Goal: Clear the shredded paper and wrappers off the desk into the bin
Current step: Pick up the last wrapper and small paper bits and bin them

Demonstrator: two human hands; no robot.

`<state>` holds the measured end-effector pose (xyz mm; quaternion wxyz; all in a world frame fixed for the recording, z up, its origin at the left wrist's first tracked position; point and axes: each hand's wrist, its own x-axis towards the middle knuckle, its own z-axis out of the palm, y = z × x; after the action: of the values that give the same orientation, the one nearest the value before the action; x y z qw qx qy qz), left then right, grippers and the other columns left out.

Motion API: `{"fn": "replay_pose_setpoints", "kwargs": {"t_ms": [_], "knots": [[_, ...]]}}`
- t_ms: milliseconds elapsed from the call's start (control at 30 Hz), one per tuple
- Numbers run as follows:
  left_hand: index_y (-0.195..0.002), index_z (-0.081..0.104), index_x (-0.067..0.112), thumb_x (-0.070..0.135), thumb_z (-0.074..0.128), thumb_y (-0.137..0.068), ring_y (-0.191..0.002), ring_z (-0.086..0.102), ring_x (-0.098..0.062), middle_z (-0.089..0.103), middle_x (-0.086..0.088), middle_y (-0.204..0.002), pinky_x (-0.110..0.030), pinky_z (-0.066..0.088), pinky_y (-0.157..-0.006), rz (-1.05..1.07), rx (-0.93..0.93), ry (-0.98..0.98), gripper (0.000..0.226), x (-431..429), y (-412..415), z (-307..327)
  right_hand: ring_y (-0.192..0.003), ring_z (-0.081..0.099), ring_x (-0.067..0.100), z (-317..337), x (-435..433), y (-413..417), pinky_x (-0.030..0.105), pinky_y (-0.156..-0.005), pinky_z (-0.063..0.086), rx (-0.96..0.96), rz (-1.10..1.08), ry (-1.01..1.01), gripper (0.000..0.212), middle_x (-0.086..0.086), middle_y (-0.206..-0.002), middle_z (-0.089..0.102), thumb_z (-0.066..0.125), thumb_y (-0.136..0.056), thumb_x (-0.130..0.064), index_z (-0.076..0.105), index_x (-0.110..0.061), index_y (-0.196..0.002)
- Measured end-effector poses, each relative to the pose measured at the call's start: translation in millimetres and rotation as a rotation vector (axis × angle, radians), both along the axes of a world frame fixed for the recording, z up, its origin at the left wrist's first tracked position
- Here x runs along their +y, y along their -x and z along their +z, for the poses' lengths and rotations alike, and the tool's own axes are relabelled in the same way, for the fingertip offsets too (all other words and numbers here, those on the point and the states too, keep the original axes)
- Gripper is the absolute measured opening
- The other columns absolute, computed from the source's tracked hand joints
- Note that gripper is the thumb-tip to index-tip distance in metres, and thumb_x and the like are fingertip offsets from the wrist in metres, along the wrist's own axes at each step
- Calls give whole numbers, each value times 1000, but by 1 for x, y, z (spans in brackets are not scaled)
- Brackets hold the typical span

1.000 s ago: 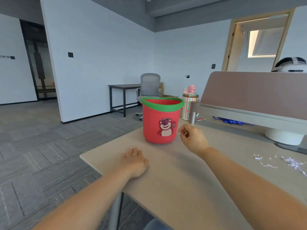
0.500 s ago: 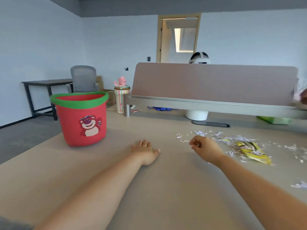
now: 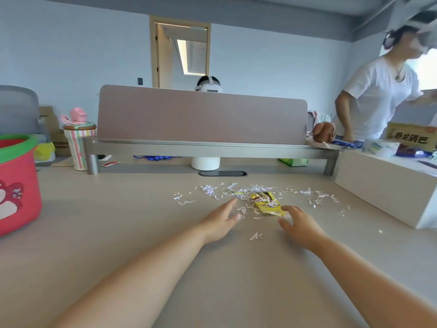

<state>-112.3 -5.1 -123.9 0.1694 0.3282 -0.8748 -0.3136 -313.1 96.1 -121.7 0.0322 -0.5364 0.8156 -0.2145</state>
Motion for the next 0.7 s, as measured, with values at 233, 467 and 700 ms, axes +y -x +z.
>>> {"fn": "replay_pose_setpoints", "kwargs": {"t_ms": [233,467,700], "knots": [[-146,17,22,45,30,-96,-145,11,-18,18,0,-156,-48,10,-115,167,-224,300,56,2,6,5,-141,17,30,-15,9,18,44,-114,19,24,-219,-308,68,10,-151,24,26,-91,-55,21,-11,-142],[-147,11,15,46,27,-96,-145,12,-21,12,-6,-157,-40,17,-115,224,-282,175,62,-6,2,-6,-145,9,23,-10,-18,-52,37,-119,13,-33,181,-192,93,6,-157,10,47,-81,-63,6,-11,-146],[-148,3,20,47,29,-95,-147,-6,-23,-1,-1,-159,-52,6,-117,360,-301,273,65,-59,-16,2,-129,35,24,1,-53,-27,36,-106,31,-65,113,108,53,2,-140,42,54,-86,-41,39,-20,-132]]}}
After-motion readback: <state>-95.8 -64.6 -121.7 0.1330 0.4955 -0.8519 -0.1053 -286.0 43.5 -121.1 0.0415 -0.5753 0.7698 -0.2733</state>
